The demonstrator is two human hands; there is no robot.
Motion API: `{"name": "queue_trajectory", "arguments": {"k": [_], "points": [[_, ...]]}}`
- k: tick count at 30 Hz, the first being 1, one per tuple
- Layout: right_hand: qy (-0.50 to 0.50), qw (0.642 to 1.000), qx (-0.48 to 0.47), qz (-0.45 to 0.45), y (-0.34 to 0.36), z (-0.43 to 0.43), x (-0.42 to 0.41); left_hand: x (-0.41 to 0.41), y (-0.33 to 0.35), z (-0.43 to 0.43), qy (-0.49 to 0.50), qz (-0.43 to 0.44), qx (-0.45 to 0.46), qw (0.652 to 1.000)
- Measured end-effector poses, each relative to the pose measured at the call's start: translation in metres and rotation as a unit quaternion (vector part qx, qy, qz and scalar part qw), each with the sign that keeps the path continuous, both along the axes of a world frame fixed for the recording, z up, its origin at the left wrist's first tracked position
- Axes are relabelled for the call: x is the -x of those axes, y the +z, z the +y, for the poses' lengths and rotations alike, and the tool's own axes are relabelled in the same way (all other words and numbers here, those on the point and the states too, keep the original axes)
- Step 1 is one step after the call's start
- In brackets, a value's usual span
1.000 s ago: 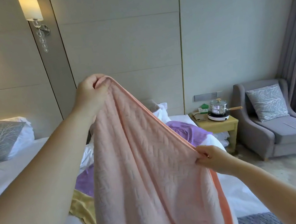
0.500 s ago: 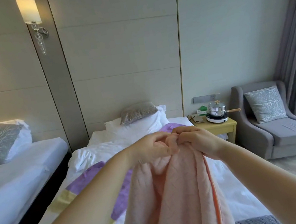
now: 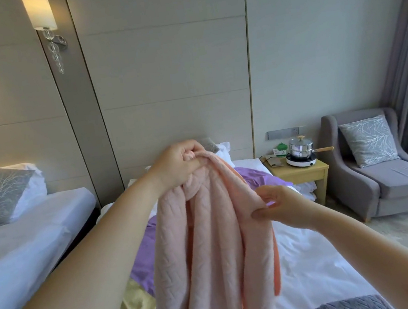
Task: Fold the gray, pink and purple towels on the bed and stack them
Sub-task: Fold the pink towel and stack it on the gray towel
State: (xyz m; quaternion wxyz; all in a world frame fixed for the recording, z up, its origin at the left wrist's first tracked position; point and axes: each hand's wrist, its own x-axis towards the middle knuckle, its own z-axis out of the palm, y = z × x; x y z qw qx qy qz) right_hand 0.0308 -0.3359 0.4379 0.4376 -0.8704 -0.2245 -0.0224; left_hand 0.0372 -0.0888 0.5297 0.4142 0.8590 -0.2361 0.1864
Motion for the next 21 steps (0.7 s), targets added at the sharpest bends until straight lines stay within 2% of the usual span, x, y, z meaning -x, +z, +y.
{"name": "queue_trajectory", "arguments": {"k": [5,10,21], "points": [[0.027,0.999,0.014,-0.035,0.001,0.008,0.005,-0.002,0.011,0.009,0.012,-0.037,0.05,0.998],[0.115,0.992,0.04,-0.031,0.004,0.027,0.017,-0.002,0.015,0.012,0.026,-0.056,0.085,0.994],[0.06,0.994,0.089,0.032,-0.016,0.011,0.019,-0.008,0.028,0.018,0.117,-0.09,0.164,0.975]]}}
